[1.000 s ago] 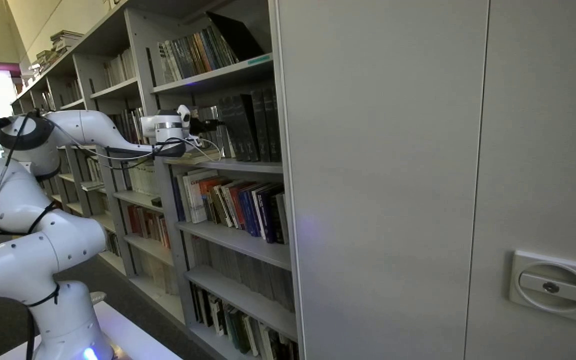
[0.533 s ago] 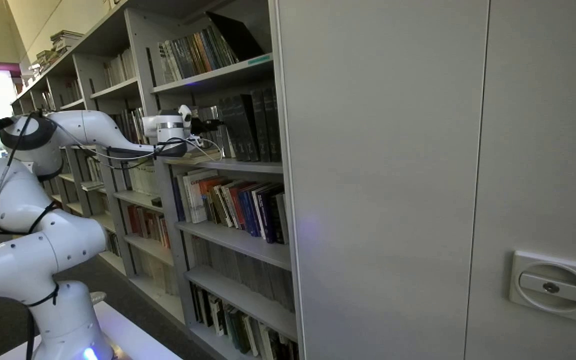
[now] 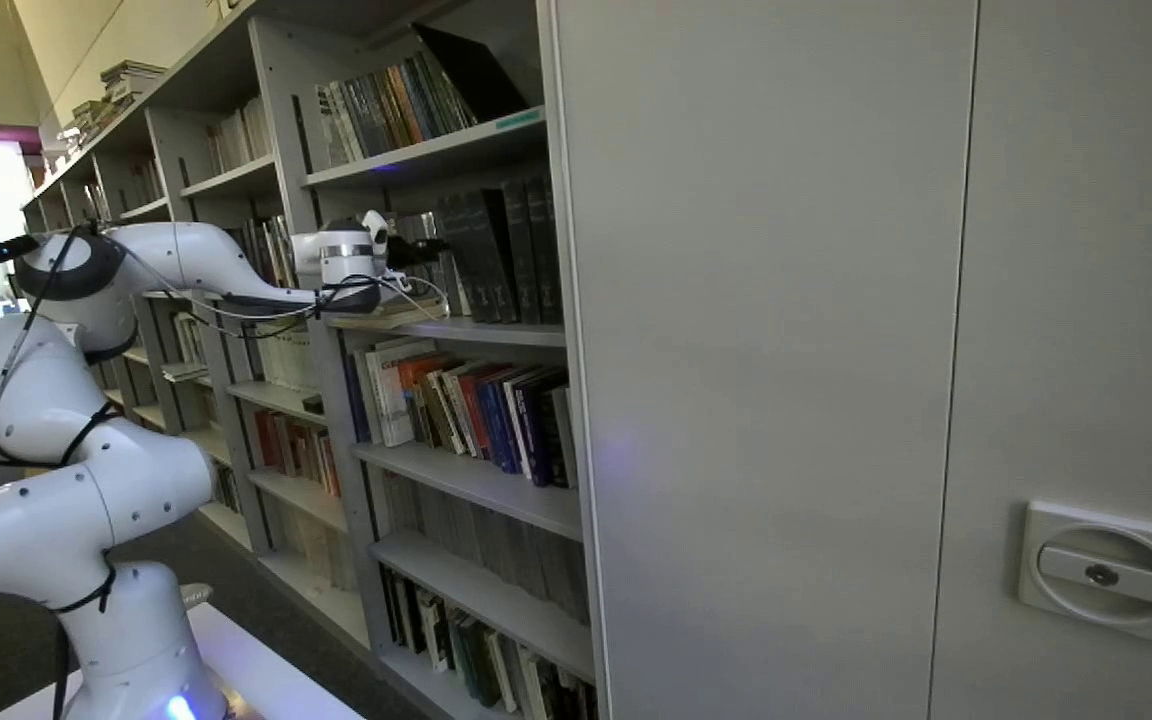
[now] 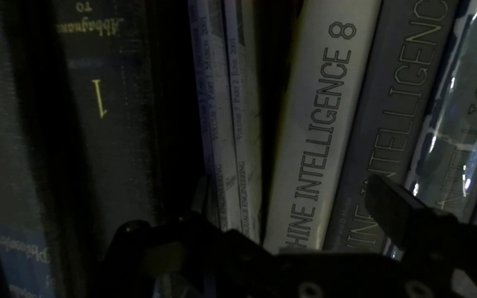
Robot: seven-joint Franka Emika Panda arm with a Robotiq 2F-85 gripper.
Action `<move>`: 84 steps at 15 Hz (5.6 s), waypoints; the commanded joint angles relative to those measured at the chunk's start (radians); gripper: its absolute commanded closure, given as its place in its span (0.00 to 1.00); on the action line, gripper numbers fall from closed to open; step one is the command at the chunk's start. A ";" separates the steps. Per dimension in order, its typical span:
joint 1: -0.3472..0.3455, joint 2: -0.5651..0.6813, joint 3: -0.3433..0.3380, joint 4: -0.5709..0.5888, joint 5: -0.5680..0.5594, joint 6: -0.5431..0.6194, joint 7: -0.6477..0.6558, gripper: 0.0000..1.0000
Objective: Take the book that lies on top of the standing books and put it on the pile, and pull out another book and put it on the pile
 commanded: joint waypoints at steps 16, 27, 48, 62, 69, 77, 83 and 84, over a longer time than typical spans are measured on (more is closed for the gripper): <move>-0.074 -0.017 0.014 0.046 0.017 0.028 0.012 0.97; -0.062 -0.014 0.009 0.033 0.014 0.034 0.013 0.15; -0.033 -0.018 -0.066 0.001 0.016 0.040 0.062 0.73; -0.004 -0.025 -0.111 -0.045 0.017 0.077 0.075 0.43; 0.021 -0.030 -0.152 -0.078 0.019 0.085 0.086 1.00; 0.034 -0.033 -0.164 -0.090 0.021 0.090 0.087 0.92; 0.042 -0.031 -0.173 -0.098 0.021 0.095 0.087 0.87; 0.042 -0.031 -0.174 -0.099 0.021 0.096 0.087 0.93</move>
